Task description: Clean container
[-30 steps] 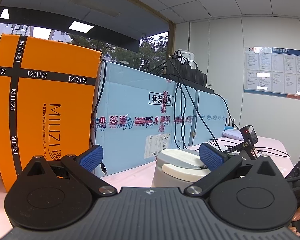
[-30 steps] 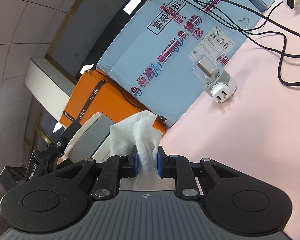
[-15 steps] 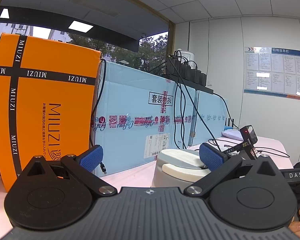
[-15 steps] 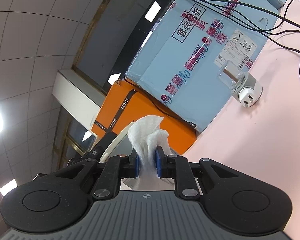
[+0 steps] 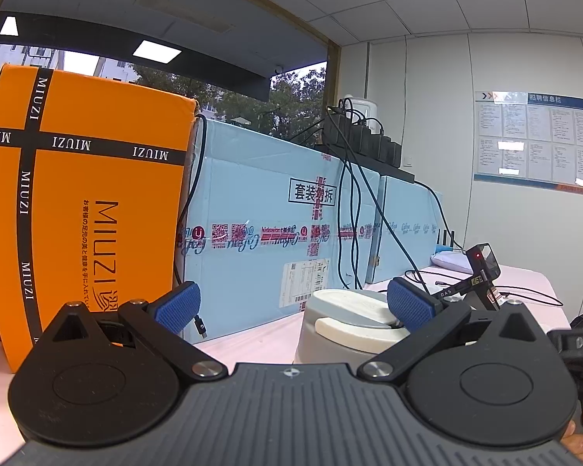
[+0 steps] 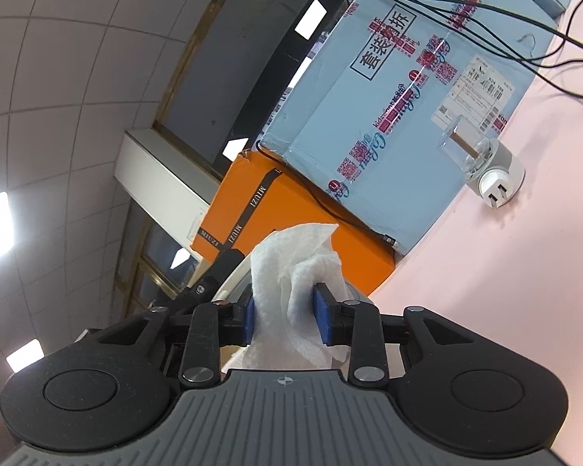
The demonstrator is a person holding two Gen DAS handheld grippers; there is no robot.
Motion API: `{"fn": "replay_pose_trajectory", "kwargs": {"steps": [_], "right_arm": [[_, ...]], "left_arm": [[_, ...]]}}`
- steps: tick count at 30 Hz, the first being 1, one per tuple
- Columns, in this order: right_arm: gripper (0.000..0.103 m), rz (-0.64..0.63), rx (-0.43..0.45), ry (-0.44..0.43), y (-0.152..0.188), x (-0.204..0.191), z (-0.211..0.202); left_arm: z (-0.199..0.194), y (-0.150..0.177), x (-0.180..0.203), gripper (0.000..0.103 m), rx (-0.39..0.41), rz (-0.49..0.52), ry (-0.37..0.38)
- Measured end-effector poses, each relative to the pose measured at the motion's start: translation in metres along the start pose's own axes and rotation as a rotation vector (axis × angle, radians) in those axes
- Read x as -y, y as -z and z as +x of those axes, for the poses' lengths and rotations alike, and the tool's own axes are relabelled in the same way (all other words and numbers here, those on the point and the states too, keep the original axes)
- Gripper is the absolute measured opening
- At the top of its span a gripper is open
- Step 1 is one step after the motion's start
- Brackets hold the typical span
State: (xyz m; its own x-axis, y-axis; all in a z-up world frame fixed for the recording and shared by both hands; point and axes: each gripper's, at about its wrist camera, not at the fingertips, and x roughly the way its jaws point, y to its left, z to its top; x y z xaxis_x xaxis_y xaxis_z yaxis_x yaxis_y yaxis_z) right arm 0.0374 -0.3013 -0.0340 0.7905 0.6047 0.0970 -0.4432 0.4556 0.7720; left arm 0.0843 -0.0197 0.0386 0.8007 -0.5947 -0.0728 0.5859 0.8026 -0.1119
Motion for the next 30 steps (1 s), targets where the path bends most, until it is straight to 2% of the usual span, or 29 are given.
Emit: {"fn": "replay_pose_trajectory", "kwargs": {"steps": [7, 12, 18, 21, 24, 26, 30], "right_arm": [[0.022, -0.053, -0.034, 0.08, 0.004, -0.003, 0.0], [0.015, -0.082, -0.059, 0.086, 0.007, -0.008, -0.002], [0.015, -0.111, -0.058, 0.014, 0.008, -0.016, -0.004], [0.015, -0.15, -0.092, 0.055, 0.009, -0.021, 0.0], [0.015, -0.169, -0.182, 0.124, 0.014, -0.02, 0.008], [0.015, -0.164, -0.202, 0.147, 0.015, -0.019, 0.01], [0.015, -0.182, -0.178, 0.111, 0.009, -0.023, 0.009]], "left_arm": [[-0.002, 0.0, 0.001, 0.103, 0.001, 0.002, 0.001], [-0.001, -0.001, 0.0, 0.103, 0.0, 0.001, 0.0], [0.0, -0.001, -0.001, 0.103, -0.002, -0.004, 0.005], [0.0, -0.001, 0.001, 0.103, -0.001, -0.002, -0.001], [-0.002, -0.001, 0.005, 0.103, 0.004, 0.013, -0.018], [-0.002, -0.002, 0.006, 0.103, 0.001, 0.017, -0.034], [-0.002, -0.003, 0.003, 0.103, -0.015, -0.007, -0.056]]}}
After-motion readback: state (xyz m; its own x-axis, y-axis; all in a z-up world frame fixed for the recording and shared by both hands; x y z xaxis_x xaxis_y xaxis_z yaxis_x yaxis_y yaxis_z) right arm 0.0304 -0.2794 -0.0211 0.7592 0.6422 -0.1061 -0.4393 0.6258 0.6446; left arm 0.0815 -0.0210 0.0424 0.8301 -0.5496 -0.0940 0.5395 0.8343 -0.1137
